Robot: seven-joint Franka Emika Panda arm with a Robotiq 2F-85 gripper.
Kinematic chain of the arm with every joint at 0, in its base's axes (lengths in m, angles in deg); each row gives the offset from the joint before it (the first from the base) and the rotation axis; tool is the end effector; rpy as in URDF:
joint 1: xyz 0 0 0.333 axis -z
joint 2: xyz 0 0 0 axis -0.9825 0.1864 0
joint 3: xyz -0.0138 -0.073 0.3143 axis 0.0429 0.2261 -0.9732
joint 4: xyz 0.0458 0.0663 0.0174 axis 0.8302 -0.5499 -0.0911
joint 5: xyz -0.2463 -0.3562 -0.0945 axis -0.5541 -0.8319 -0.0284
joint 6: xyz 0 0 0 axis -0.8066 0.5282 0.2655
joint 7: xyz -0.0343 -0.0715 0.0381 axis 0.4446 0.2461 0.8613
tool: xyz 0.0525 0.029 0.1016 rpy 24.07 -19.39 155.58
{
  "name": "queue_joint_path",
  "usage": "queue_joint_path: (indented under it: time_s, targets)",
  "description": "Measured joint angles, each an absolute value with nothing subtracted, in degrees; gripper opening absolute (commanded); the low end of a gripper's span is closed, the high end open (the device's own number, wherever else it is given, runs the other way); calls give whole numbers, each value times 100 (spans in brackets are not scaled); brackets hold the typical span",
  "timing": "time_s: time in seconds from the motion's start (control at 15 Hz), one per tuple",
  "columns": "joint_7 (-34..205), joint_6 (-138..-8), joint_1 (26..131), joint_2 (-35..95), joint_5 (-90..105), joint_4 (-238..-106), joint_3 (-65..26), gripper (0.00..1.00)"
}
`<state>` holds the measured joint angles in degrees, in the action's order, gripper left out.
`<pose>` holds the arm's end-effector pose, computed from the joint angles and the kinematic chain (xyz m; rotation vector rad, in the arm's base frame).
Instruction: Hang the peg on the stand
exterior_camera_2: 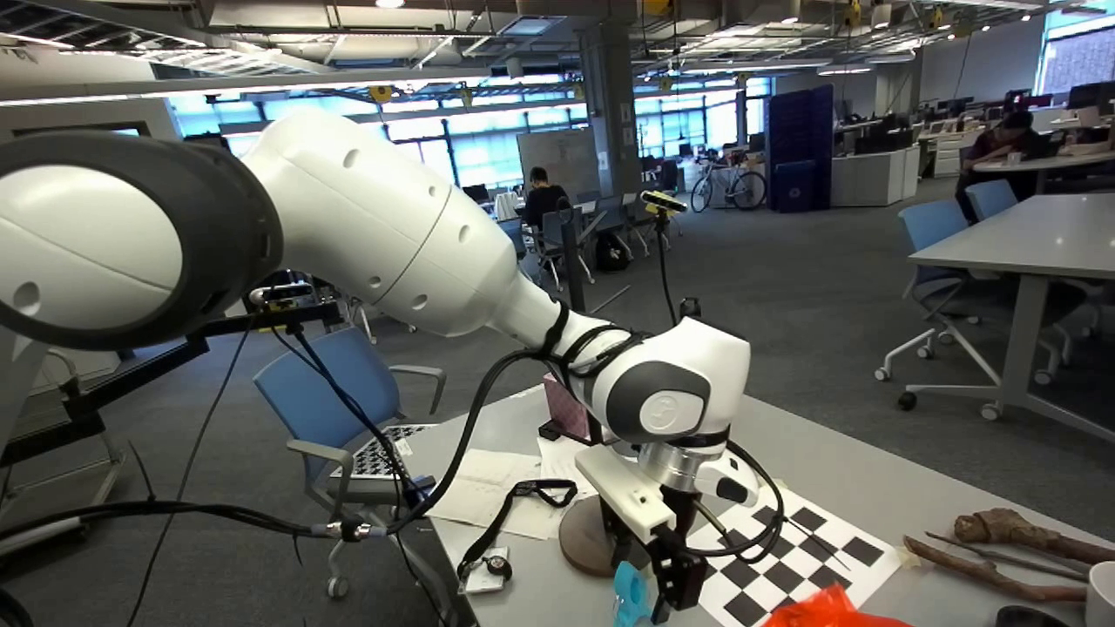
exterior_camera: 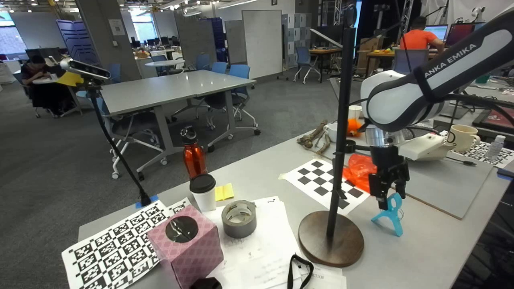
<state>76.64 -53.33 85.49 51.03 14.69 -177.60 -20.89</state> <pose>0.6583 -0.0940 0.1411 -3.0096 0.1852 0.5476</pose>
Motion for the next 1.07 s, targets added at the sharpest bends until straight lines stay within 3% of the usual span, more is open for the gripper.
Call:
queue_joint_path:
  time_s: [0.47, 1.07]
  targets:
    - [7664, -5333, 8576, 5244, 1470, -17609, -2089, 5]
    - [7799, -5333, 8601, 5261, 1472, -17519, -2021, 6]
